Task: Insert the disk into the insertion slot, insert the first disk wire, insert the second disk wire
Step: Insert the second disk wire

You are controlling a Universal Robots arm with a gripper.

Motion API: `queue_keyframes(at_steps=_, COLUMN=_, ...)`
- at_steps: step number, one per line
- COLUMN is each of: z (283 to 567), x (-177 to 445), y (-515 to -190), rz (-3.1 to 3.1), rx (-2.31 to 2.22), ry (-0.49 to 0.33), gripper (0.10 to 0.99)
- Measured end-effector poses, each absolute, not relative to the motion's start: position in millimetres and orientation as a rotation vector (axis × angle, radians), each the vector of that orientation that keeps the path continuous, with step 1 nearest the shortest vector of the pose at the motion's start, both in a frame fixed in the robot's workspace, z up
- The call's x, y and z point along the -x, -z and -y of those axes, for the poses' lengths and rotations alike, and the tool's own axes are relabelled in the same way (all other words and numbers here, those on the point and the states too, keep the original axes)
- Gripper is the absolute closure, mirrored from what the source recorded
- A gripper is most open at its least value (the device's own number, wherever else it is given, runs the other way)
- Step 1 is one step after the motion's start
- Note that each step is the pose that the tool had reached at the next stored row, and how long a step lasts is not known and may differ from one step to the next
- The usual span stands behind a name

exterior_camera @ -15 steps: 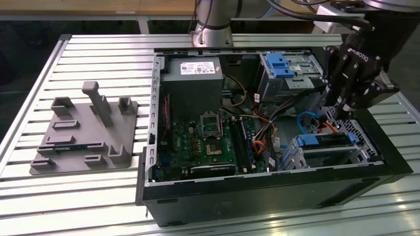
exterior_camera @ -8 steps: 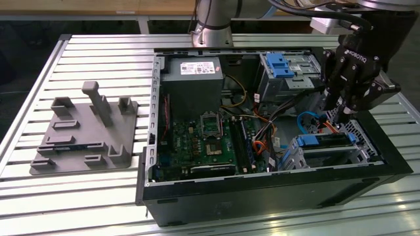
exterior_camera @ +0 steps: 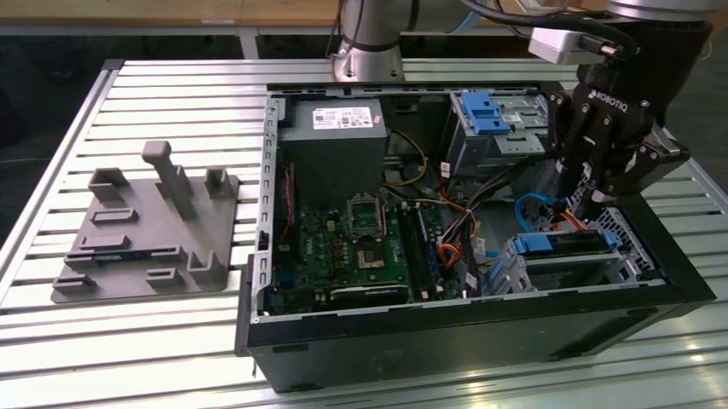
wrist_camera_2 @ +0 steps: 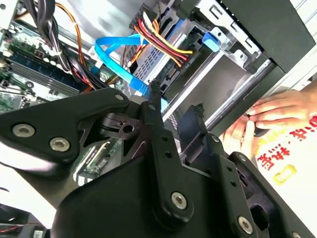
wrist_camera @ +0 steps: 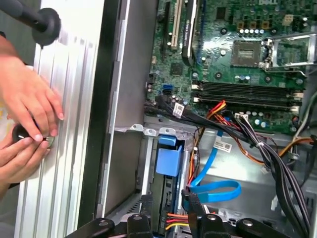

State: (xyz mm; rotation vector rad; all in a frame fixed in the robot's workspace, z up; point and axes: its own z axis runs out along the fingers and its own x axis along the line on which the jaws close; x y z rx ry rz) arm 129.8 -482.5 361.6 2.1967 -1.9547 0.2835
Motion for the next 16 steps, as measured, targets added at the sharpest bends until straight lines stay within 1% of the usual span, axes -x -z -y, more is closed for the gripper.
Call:
queue_keyframes(at_steps=5, z=482, x=-130, y=-359, rz=1.929, rx=-2.205, ry=-0.286, gripper=0.686)
queue_keyframes(at_steps=6, z=482, x=-130, y=-358, rz=1.925, rx=-2.207, ry=-0.287, gripper=0.757)
queue_keyframes(at_steps=9, z=478, x=-130, y=-357, rz=1.917, rx=-2.211, ry=-0.290, gripper=0.757)
queue_keyframes(at_steps=13, z=466, x=-130, y=-357, rz=1.917, rx=-2.211, ry=-0.290, gripper=0.757)
queue_keyframes(at_steps=16, z=464, x=-129, y=-357, rz=1.917, rx=-2.211, ry=-0.290, gripper=0.757)
